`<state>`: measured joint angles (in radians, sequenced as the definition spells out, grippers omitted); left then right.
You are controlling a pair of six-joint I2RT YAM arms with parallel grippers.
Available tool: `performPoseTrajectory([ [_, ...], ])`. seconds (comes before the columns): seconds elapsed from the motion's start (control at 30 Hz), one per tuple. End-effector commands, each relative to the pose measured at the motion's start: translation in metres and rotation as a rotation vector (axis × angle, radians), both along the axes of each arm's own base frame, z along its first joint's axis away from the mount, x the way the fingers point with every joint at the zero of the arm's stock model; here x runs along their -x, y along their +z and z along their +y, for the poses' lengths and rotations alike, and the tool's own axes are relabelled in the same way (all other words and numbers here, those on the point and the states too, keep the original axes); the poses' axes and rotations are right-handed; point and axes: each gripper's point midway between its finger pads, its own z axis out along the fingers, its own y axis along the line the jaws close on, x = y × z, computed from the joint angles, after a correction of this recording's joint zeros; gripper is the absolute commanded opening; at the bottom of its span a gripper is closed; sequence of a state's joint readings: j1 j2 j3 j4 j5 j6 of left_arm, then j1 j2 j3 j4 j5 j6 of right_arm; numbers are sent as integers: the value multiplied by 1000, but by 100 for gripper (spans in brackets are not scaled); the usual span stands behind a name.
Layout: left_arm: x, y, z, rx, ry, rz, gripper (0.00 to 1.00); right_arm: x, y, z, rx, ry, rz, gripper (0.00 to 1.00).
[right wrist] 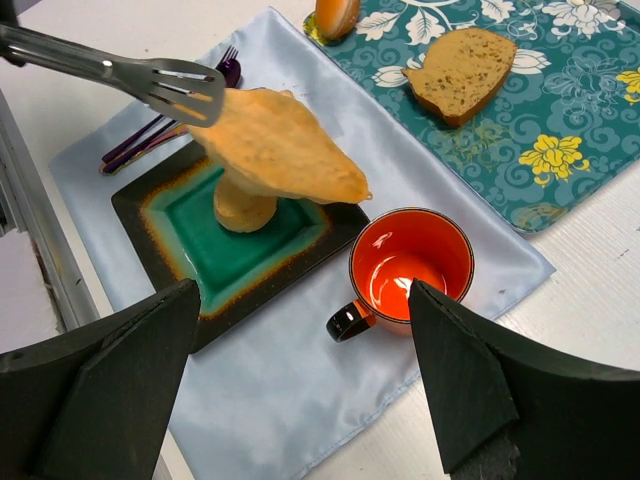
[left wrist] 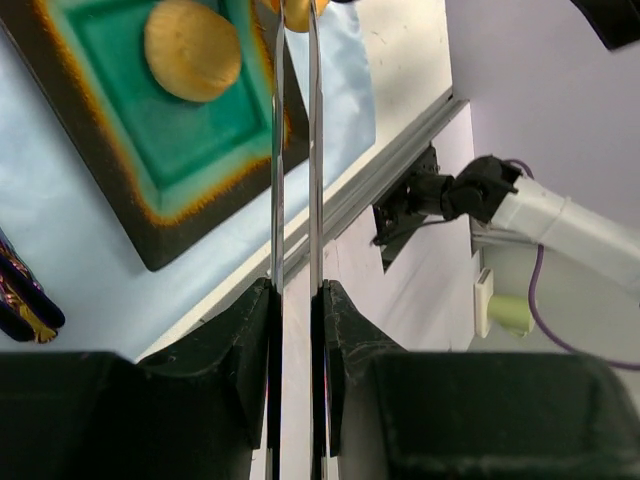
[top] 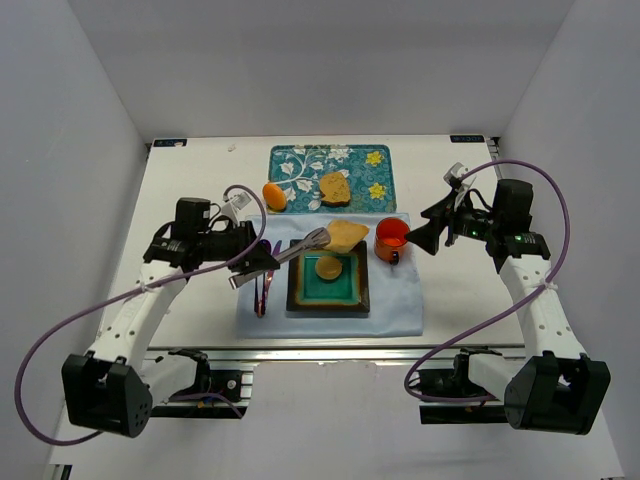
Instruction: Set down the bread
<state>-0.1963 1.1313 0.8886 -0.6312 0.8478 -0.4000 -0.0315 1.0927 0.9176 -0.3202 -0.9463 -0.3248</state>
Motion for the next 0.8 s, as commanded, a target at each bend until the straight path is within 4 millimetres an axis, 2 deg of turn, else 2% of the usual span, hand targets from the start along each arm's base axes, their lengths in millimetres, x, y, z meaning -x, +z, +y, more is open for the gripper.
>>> performPoseTrajectory([
  [0.0,23,13,2,26,-58,-44,0,4,5,2,-14,22,-7,89],
  [0.2,58,2,7,26,-68,8,0,9,1,2,-15,21,1,89],
  [0.23,66,-7,8,21,-68,46,0,10,1,2,-16,21,2,89],
  [0.3,76,-11,10,19,-66,58,0,10,0,2,-16,21,4,89],
  [0.37,82,-22,14,2,-42,87,0,10,0,3,-19,21,4,89],
  [0.47,86,-25,12,25,-28,86,0,10,0,4,-26,27,10,89],
  [0.57,96,-40,14,13,-40,136,0,9,2,4,-28,31,8,89],
  [0.6,98,-44,16,-4,-40,145,6,9,2,4,-28,31,8,89],
  [0.63,98,-47,18,-24,-35,154,20,9,1,4,-29,33,8,89],
  [0.7,97,-50,23,-67,-12,152,33,10,2,5,-33,36,12,89],
  [0.73,97,-51,26,-84,-3,157,44,9,2,5,-34,35,12,89],
  [0.77,96,-52,27,-96,3,150,47,9,2,5,-34,35,13,89],
])
